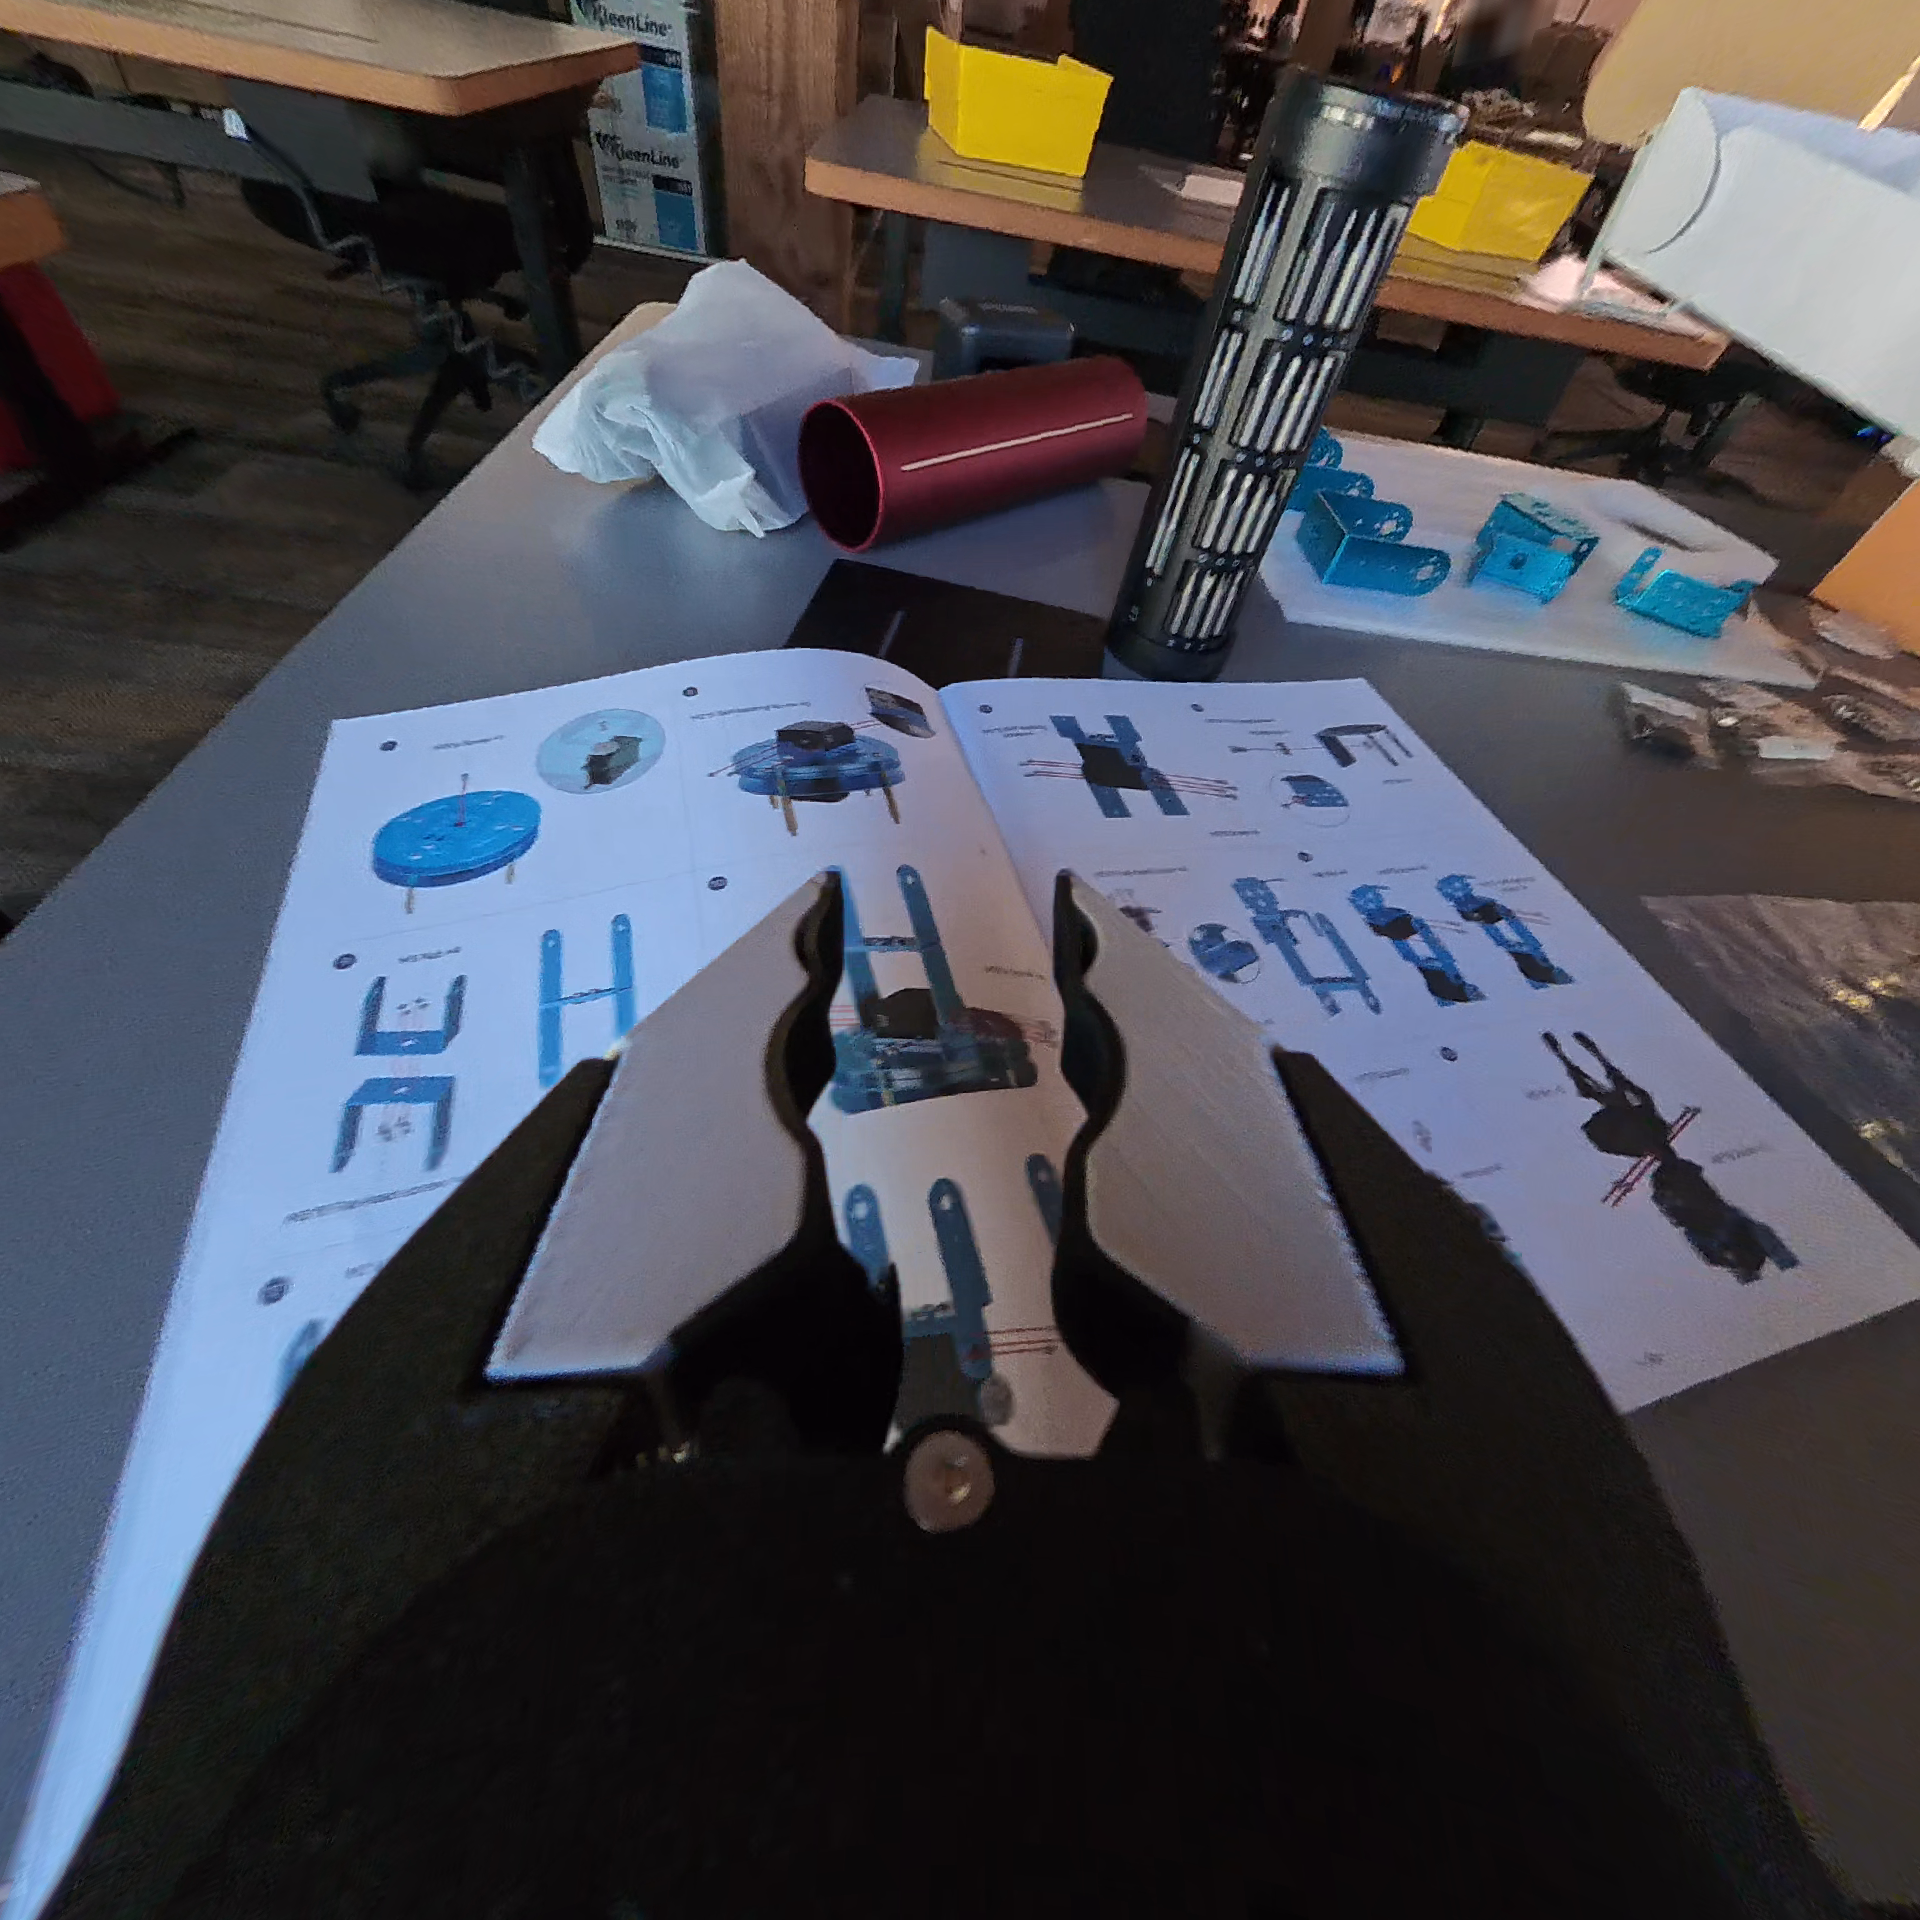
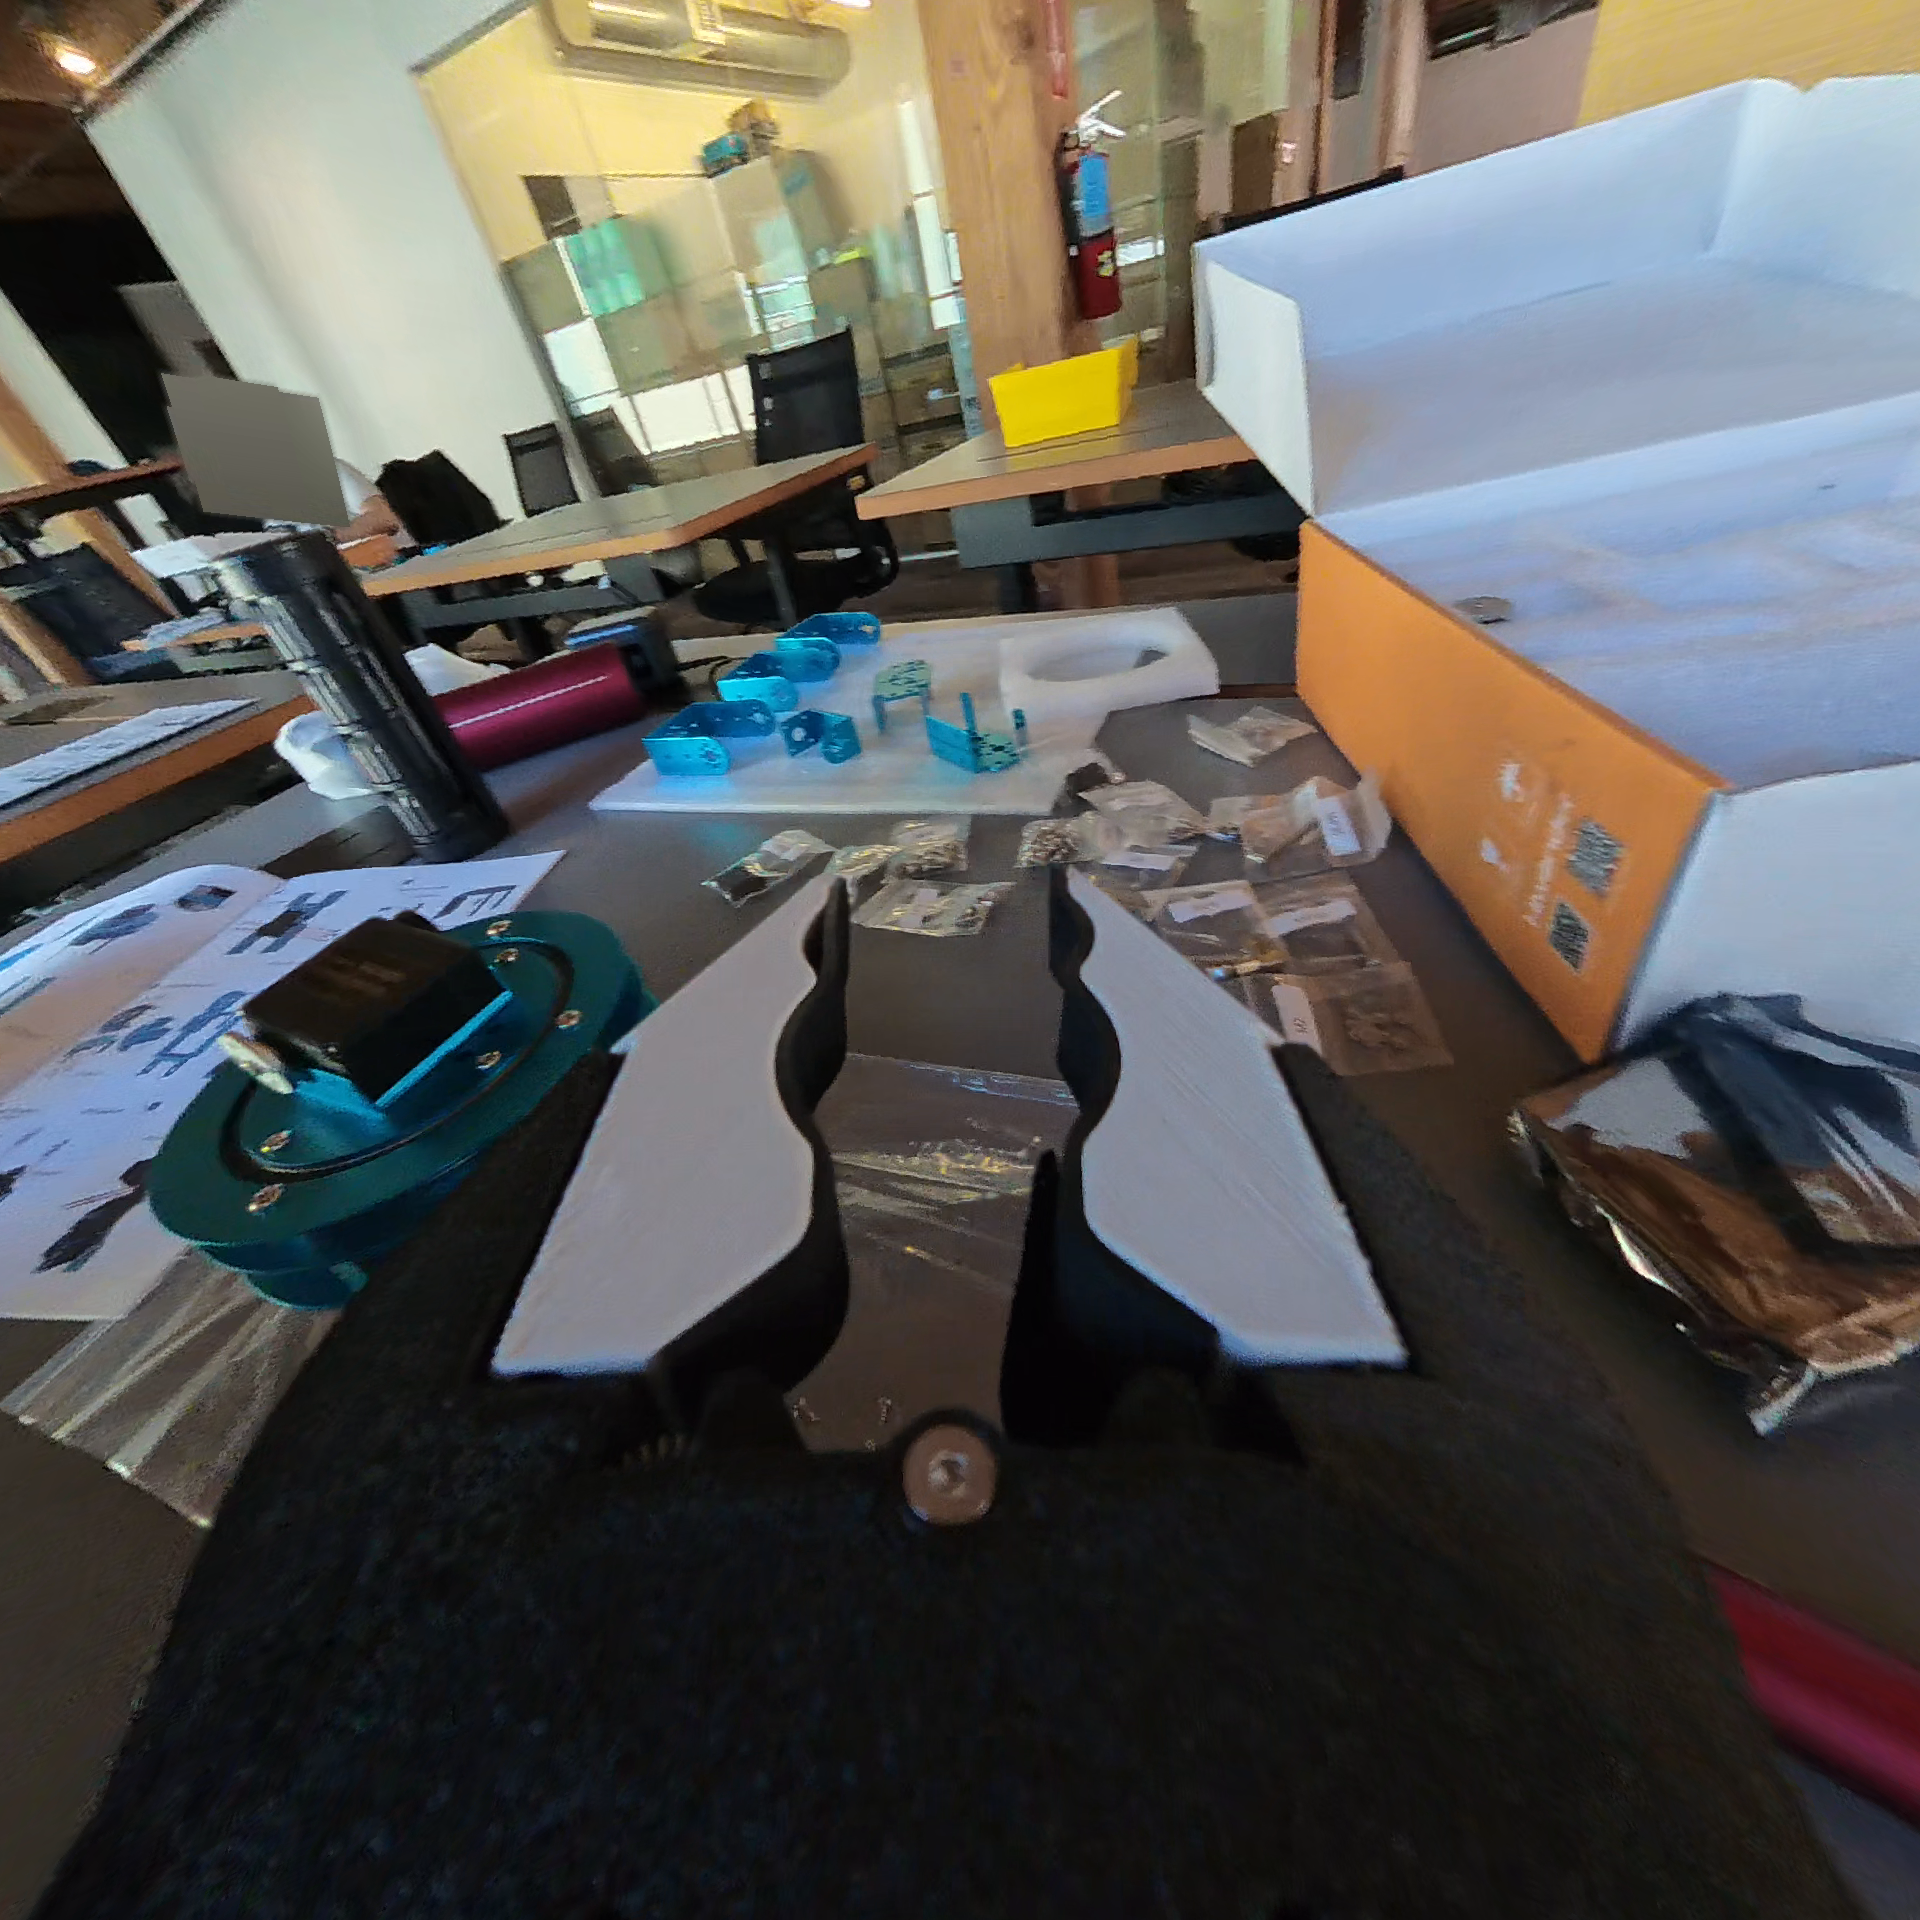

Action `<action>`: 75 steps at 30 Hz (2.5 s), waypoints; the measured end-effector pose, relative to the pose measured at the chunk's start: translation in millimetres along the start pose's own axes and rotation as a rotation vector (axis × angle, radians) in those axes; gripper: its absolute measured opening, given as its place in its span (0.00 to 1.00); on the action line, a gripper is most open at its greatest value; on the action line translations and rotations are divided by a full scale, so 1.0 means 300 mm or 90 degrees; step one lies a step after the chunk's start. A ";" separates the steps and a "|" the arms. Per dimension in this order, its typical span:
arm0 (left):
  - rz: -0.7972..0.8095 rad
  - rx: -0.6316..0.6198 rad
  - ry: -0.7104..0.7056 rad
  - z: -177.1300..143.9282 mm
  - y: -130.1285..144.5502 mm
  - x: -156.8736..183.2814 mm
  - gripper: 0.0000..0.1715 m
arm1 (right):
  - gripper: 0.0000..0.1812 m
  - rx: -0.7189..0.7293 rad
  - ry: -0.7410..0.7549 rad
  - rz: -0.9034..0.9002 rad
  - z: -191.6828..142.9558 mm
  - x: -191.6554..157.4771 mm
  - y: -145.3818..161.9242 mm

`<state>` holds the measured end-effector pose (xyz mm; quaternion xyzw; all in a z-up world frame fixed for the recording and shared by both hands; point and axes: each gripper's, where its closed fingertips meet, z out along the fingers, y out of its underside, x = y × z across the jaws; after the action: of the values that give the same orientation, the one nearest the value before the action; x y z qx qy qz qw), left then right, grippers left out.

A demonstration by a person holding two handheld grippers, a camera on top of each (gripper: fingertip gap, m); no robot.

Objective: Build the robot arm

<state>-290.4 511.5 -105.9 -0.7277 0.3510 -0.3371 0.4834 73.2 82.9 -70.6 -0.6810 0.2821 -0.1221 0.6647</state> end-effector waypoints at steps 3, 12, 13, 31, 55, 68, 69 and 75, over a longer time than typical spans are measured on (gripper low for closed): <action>0.029 -0.009 -0.023 -0.010 0.011 -0.041 0.23 | 0.18 0.002 0.009 0.006 0.005 0.017 0.005; 0.013 -0.065 0.032 0.022 0.074 -0.026 0.23 | 0.17 -0.019 0.006 0.008 0.026 0.025 0.034; 0.029 -0.066 0.021 0.020 0.074 -0.031 0.23 | 0.17 -0.021 0.004 0.012 0.027 0.026 0.037; 0.072 -0.070 0.006 0.015 0.043 -0.001 0.23 | 0.17 -0.058 -0.006 -0.009 0.047 0.006 0.065; 0.062 -0.082 0.052 0.039 0.055 0.050 0.23 | 0.17 -0.078 -0.005 -0.029 0.052 -0.009 0.083; 0.072 -0.082 0.044 0.022 0.049 0.054 0.23 | 0.17 -0.086 -0.023 -0.051 0.054 -0.034 0.089; 0.072 -0.082 0.046 0.022 0.049 0.059 0.23 | 0.18 -0.077 -0.046 -0.061 0.050 -0.059 0.080; 0.067 -0.077 0.235 0.044 0.021 0.328 0.23 | 0.25 -0.200 -0.261 -0.118 -0.006 -0.390 0.124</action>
<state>-228.8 433.4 -100.8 -0.6621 0.4907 -0.4175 0.3829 -30.7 147.0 -82.2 -0.8093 0.0934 0.0034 0.5799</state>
